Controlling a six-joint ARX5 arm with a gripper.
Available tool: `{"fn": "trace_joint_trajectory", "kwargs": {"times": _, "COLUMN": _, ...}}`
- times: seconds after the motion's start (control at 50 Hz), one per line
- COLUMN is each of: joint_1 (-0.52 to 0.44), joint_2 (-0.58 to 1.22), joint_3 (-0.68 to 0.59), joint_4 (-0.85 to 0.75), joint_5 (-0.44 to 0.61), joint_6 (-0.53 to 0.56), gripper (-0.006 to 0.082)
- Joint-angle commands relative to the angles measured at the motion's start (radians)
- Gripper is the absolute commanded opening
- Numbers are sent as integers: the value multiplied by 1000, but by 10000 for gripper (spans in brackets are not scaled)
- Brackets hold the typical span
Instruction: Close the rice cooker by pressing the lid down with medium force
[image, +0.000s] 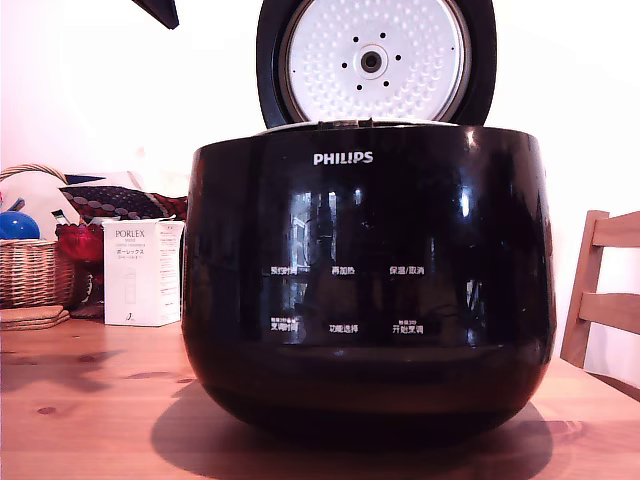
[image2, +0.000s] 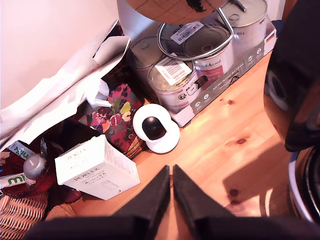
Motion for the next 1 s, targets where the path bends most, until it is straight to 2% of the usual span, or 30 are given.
{"fn": "trace_joint_trajectory", "kwargs": {"times": 0.0, "joint_1": 3, "joint_2": 6, "joint_3": 4, "joint_4": 42, "joint_5": 3, "joint_6": -6, "gripper": -21}}
{"fn": "trace_joint_trajectory", "kwargs": {"times": 0.36, "joint_1": 3, "joint_2": 6, "joint_3": 13, "joint_4": 163, "joint_5": 28, "joint_6": -7, "gripper": -21}}
{"fn": "trace_joint_trajectory", "kwargs": {"times": 0.66, "joint_1": 21, "joint_2": 16, "joint_3": 46, "joint_4": 266, "joint_5": 179, "joint_6": -70, "gripper": -21}}
{"fn": "trace_joint_trajectory", "kwargs": {"times": 0.98, "joint_1": 29, "joint_2": 93, "joint_3": 183, "joint_4": 277, "joint_5": 302, "joint_6": -114, "gripper": -21}}
